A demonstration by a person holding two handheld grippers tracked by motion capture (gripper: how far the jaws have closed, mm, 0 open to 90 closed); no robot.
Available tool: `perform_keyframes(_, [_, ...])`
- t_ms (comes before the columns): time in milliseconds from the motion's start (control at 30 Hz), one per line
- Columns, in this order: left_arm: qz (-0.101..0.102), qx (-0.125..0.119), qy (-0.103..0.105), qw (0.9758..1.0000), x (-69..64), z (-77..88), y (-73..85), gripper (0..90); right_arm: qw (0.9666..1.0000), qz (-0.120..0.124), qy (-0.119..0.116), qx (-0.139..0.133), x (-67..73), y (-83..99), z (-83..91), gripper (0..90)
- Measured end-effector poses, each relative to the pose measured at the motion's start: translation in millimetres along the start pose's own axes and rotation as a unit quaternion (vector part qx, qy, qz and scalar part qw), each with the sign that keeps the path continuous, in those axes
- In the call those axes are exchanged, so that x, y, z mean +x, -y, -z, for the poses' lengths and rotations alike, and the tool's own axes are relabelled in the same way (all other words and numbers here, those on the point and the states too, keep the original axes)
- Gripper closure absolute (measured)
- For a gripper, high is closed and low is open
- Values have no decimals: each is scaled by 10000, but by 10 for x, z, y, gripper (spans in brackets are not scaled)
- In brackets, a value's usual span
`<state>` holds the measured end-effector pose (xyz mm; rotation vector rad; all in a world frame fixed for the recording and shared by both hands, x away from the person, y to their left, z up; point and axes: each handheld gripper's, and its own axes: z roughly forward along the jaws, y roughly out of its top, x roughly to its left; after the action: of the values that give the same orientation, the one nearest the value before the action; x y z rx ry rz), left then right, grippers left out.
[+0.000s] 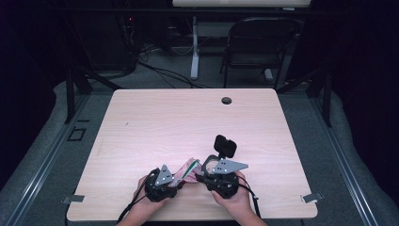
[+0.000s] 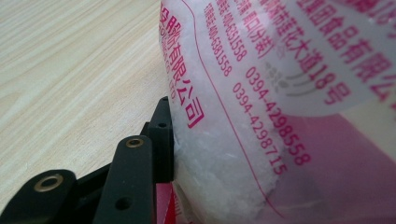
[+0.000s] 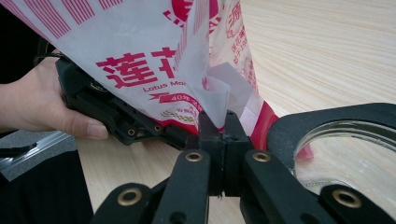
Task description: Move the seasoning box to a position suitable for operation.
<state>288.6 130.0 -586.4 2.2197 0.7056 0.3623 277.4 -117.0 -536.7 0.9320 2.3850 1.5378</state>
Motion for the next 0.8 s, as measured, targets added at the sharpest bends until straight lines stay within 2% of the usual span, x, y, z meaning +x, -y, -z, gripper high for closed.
perform_keyframes(333, [38, 36, -133, 9999, 1, 31, -23, 605, 9999, -82, -27, -62, -25, -11, 29, 813])
perform_keyframes(633, [-19, 61, -373, 9993, 7, 52, -30, 609, 9999, -96, -7, -127, -57, -15, 85, 735])
perform_keyframes(800, [-7, 65, -436, 9990, 23, 61, -32, 610, 9997, -120, 45, -183, -65, -19, 109, 699])
